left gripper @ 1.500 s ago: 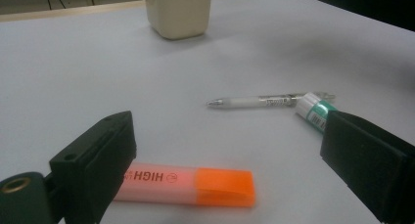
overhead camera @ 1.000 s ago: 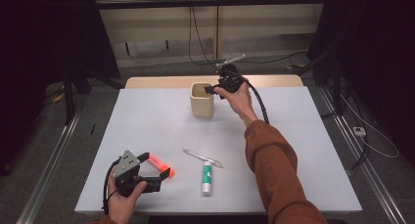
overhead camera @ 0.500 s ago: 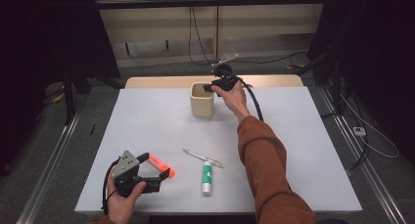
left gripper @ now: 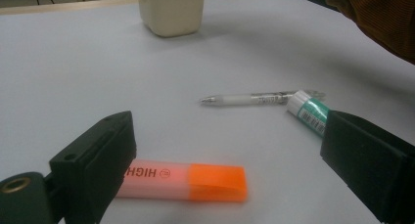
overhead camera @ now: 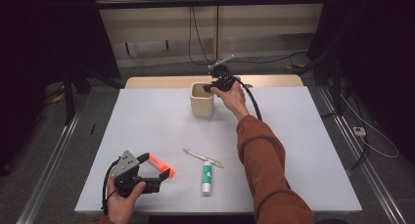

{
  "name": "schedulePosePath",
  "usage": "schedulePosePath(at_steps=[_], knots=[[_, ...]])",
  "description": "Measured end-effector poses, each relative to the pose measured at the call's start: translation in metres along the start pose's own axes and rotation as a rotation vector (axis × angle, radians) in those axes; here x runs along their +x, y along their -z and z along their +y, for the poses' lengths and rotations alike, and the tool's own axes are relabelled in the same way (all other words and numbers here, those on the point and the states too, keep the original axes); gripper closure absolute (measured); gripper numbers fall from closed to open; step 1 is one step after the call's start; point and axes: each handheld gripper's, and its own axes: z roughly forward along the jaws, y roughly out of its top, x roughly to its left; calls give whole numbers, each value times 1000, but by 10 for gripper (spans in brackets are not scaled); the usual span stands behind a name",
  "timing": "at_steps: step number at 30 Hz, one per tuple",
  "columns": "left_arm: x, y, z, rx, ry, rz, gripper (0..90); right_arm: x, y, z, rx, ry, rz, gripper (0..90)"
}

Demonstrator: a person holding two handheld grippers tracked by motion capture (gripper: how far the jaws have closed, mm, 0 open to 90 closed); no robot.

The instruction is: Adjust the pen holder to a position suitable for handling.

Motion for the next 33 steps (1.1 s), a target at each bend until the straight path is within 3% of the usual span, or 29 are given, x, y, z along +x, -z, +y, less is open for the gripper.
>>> schedulePosePath(at_steps=[13,20,30,33], knots=[[0,0,0,5,-3,-5,62,0,6,1,14,11,9,719],[1,0,-1,8,3,-7,62,-4,9,-1,-3,-12,32,719],[1,0,-1,11,3,-3,62,1,29,-4,-3,36,74,719],[1,-1,-1,12,3,-3,62,1,38,-11,-5,27,81,719]])
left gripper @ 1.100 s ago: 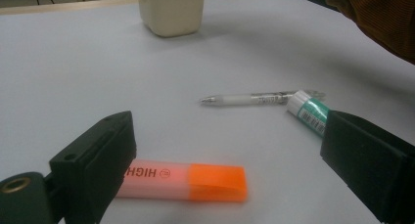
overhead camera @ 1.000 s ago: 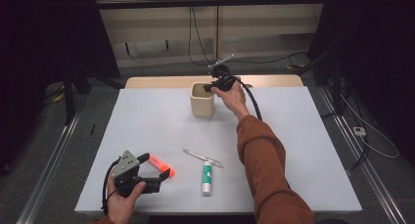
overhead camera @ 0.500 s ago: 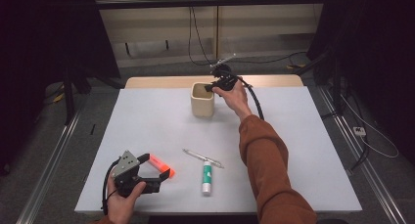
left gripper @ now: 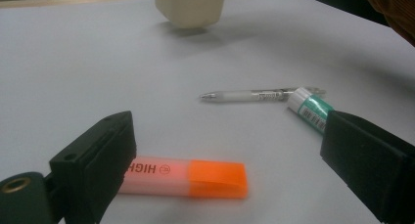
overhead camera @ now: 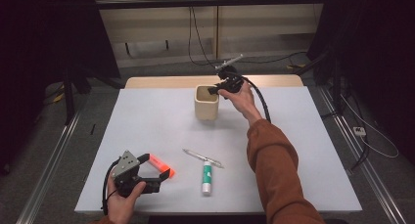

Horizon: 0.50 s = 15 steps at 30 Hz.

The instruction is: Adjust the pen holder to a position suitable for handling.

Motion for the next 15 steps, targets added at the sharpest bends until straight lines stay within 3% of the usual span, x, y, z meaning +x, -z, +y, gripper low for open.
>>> schedulePosePath(at_steps=[15], knots=[[0,0,0,2,-3,11,62,18,54,-28,9,36,-20,719]])
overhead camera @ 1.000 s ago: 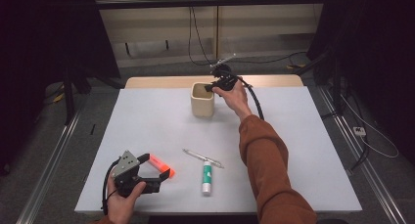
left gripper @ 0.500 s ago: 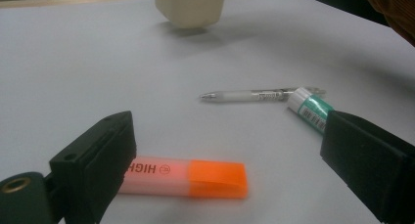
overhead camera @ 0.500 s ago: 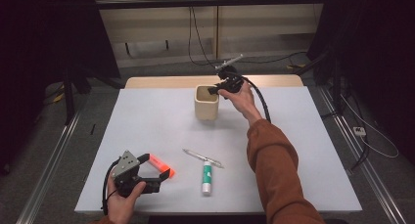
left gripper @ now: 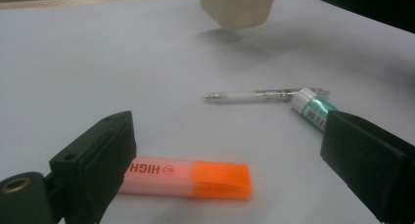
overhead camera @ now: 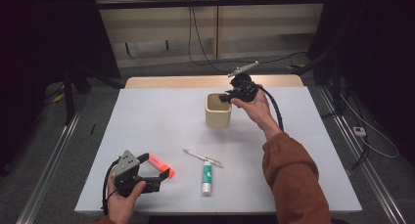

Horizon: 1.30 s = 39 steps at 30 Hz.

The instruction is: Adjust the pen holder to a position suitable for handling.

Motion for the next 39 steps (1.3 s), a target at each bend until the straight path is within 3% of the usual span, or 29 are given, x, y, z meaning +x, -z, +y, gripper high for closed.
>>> schedulePosePath(at_steps=[7,14,24,29,32,35,39], knots=[[0,-1,0,3,1,1,62,16,13,-13,10,22,15,719],[-1,-1,0,5,1,3,62,26,17,-26,54,24,21,719],[-1,-2,-1,7,-1,3,62,34,11,-37,83,12,15,719],[-1,-2,-1,8,-2,0,62,33,4,-39,75,-56,4,719],[-1,-2,-1,9,0,1,62,32,3,-39,78,-63,3,720],[-1,-3,-1,10,1,-1,62,33,4,-39,68,-25,13,720],[-2,-3,-1,11,-1,0,62,30,3,-40,61,-28,26,719]])
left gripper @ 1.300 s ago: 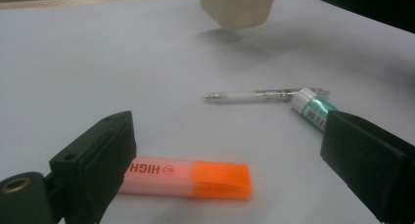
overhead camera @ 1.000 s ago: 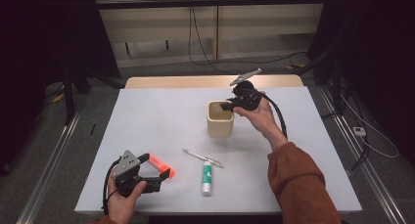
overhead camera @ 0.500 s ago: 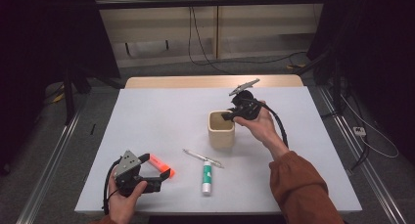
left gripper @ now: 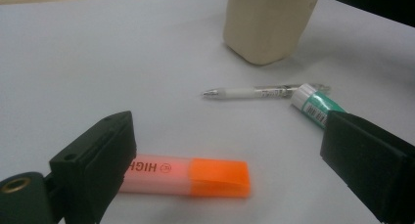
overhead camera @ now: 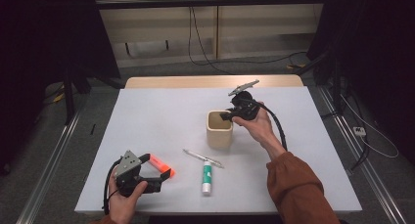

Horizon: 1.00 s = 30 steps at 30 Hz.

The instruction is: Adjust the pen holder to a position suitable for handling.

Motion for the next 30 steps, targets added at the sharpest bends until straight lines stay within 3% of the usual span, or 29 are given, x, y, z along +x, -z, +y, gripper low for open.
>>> schedulePosePath(at_steps=[14,22,30], knots=[[1,-1,0,9,-1,-2,62,-3,-1,-2,-34,18,24,715],[1,-1,-1,7,5,-1,62,-4,-1,-4,-49,1,26,706],[2,-1,0,5,6,-4,62,-2,4,-10,-112,-24,45,501]])
